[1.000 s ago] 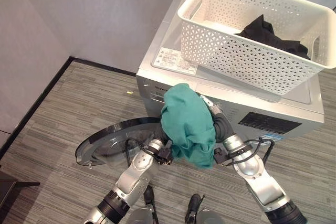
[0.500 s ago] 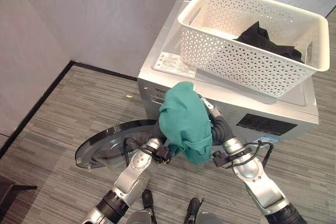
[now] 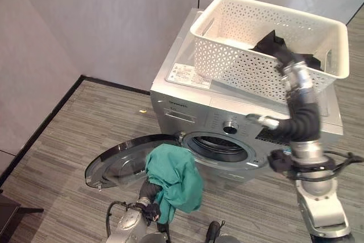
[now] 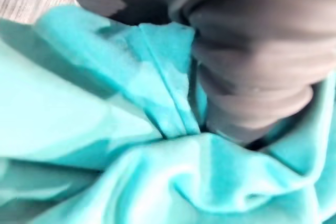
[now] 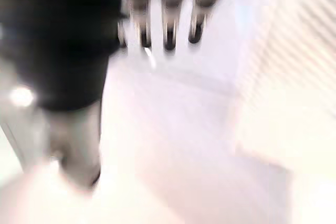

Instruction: Grab the laundry basket,head to the washer,open it,put in the laundry and shut it.

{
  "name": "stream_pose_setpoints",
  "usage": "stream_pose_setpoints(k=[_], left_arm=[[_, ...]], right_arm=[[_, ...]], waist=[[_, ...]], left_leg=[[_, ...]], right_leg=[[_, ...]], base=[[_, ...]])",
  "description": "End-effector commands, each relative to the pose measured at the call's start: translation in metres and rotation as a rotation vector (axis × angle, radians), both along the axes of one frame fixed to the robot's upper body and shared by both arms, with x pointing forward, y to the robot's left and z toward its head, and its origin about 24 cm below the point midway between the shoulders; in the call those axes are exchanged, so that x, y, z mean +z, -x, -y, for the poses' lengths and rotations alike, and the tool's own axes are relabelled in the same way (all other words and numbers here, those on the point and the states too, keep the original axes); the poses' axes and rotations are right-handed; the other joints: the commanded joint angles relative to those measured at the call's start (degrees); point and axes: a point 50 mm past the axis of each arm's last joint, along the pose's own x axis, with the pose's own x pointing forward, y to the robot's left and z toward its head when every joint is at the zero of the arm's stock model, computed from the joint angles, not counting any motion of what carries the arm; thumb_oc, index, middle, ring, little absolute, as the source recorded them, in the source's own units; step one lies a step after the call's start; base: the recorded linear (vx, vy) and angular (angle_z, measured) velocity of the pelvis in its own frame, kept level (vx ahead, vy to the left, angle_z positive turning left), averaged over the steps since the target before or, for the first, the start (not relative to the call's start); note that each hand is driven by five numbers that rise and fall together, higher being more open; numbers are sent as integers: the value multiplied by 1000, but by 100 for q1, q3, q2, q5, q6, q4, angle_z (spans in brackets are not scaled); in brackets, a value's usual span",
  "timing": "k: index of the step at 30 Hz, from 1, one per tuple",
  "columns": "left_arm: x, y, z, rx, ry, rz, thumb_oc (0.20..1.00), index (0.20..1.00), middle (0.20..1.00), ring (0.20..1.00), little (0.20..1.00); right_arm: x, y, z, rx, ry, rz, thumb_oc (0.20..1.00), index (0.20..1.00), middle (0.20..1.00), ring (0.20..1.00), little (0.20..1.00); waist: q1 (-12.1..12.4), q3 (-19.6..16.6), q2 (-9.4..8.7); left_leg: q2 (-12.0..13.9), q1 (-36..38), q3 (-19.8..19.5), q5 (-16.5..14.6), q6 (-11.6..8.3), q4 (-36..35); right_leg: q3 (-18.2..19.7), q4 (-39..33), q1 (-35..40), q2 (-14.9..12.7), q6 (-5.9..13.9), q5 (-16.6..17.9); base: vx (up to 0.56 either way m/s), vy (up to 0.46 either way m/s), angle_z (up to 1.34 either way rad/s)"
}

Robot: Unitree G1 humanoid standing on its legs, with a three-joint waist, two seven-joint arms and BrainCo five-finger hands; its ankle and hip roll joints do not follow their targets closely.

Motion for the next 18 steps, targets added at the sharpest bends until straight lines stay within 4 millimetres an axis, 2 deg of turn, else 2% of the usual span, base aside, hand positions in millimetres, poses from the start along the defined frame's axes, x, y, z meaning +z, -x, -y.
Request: stream_pose_setpoints(k=[1, 2, 4, 5, 6, 7, 10, 14, 15, 17, 18], left_arm=[[35, -33, 16, -64, 44, 203, 200, 200, 200, 200, 200], [35, -33, 17, -64, 44, 202, 200, 200, 200, 200, 200], [36, -34, 15, -50, 36, 206, 200, 200, 200, 200, 200], [37, -36, 15, -41, 36, 211, 200, 200, 200, 200, 200], [39, -38, 12, -17, 30, 223, 200, 200, 200, 200, 200], [38, -38, 13, -18, 31, 221, 200, 200, 200, 200, 200], [41, -42, 7, 28, 18, 234, 200, 200, 200, 200, 200], [40, -46, 1, 73, 5, 236, 200, 200, 200, 200, 200], [37, -45, -3, 80, -7, 226, 200, 200, 200, 200, 200], [34, -43, -6, 80, -12, 210, 200, 200, 200, 200, 200], [34, -43, -6, 79, -12, 210, 200, 200, 200, 200, 200]], right_arm=[[-7, 6, -4, -2, 1, -16, 1000, 1000, 1000, 1000, 1000], [-7, 6, -4, -2, 2, -17, 1000, 1000, 1000, 1000, 1000], [-30, 8, 2, -66, 71, -136, 1000, 1000, 1000, 1000, 1000], [-45, 11, 8, -106, 114, -216, 1000, 1000, 1000, 1000, 1000], [-77, 20, 24, -215, 217, -378, 1000, 1000, 1000, 1000, 1000], [-77, 20, 24, -217, 219, -379, 1000, 1000, 1000, 1000, 1000], [-118, 38, 49, -367, 360, -586, 1000, 1000, 1000, 1000, 1000], [-165, 63, 80, -533, 397, -828, 1000, 1000, 1000, 1000, 1000], [-184, 76, 93, -583, 434, -932, 1000, 1000, 1000, 1000, 1000], [-207, 92, 102, -629, 412, -1059, 1000, 1000, 1000, 1000, 1000], [-208, 92, 102, -628, 410, -1059, 1000, 1000, 1000, 1000, 1000]], waist=[[-149, 2, -215], [-147, -4, -214], [-218, -7, -229], [-268, 6, -241], [-388, 19, -248], [-380, 8, -242], [-548, 40, -241], [-710, 54, -255], [-760, 54, -270], [-771, 42, -290], [-757, 39, -296]], left_leg=[[29, 1, 796, -359, 44, 34], [29, 2, 799, -360, 44, 34], [41, 37, 836, -375, 42, 32], [47, 46, 856, -378, 42, 34], [62, 63, 908, -388, 41, 34], [62, 66, 912, -390, 41, 33], [80, 106, 1021, -423, 43, 34], [103, 176, 1214, -485, 63, 32], [110, 189, 1298, -504, 71, 31], [123, 200, 1381, -523, 81, 32], [123, 199, 1393, -526, 81, 32]], right_leg=[[246, 223, 514, 142, -40, -1149], [248, 223, 515, 142, -40, -1149], [289, 235, 518, 150, -34, -1153], [307, 238, 517, 150, -31, -1150], [360, 251, 502, 147, -19, -1143], [364, 252, 502, 146, -18, -1143], [455, 274, 476, 140, 5, -1121], [676, 295, 391, 125, 68, -1060], [779, 294, 348, 119, 102, -1025], [887, 303, 283, 112, 130, -995], [900, 307, 274, 110, 130, -995]], base=[[0, 0, 0], [0, 0, 0], [4, 2, -6], [-11, 18, -13], [-12, 18, -12], [-16, 31, -16], [-17, 39, -21], [-11, 46, -45], [1, 37, -51], [8, 19, -41], [5, 2, -45]])
